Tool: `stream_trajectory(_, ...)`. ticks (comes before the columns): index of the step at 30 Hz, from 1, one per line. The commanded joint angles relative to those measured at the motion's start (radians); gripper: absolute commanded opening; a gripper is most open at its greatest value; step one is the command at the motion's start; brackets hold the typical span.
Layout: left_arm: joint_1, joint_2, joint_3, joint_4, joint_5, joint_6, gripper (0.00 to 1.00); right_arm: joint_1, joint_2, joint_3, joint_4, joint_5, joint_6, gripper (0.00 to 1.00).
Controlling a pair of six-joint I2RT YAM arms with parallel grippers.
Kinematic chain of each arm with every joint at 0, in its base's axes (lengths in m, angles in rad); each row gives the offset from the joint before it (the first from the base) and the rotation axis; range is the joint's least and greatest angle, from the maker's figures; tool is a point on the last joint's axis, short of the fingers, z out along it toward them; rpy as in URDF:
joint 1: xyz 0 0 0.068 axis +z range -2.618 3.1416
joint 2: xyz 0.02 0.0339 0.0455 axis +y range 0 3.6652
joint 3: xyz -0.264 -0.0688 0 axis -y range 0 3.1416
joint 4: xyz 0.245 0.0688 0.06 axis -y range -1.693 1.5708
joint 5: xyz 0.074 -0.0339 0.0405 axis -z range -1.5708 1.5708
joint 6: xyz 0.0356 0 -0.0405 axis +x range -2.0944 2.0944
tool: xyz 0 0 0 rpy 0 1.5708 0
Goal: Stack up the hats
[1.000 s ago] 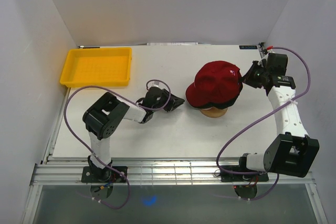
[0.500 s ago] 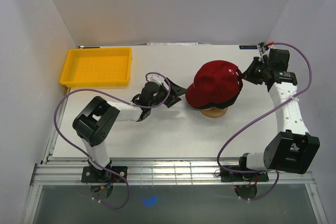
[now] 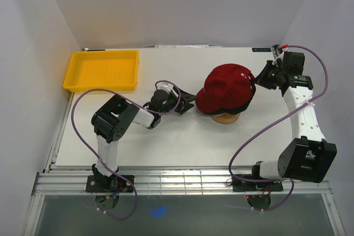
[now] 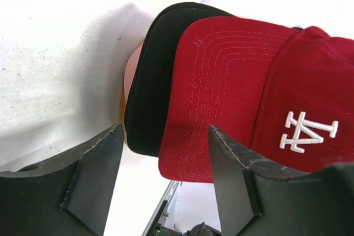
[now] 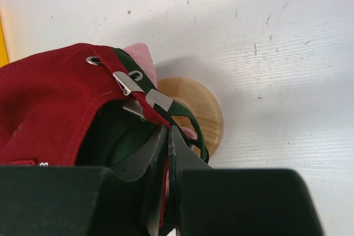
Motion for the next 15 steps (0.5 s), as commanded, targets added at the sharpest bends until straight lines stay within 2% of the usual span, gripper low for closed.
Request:
stream_trajectory(1,0.001,0.003,0.028,0.091,0.014,-0.046,0.7,-0.007,0.005,0.028,0.019,-0.012,-0.017,0.09)
stream_trajectory(6,0.001,0.025,0.026,0.143,0.016,-0.074,0.58,-0.007,0.007,0.014,0.025,-0.012,-0.015,0.09)
stream_trajectory(15,-0.005,0.065,0.025,0.204,0.017,-0.117,0.59,-0.007,0.01,0.003,0.034,-0.013,-0.015,0.09)
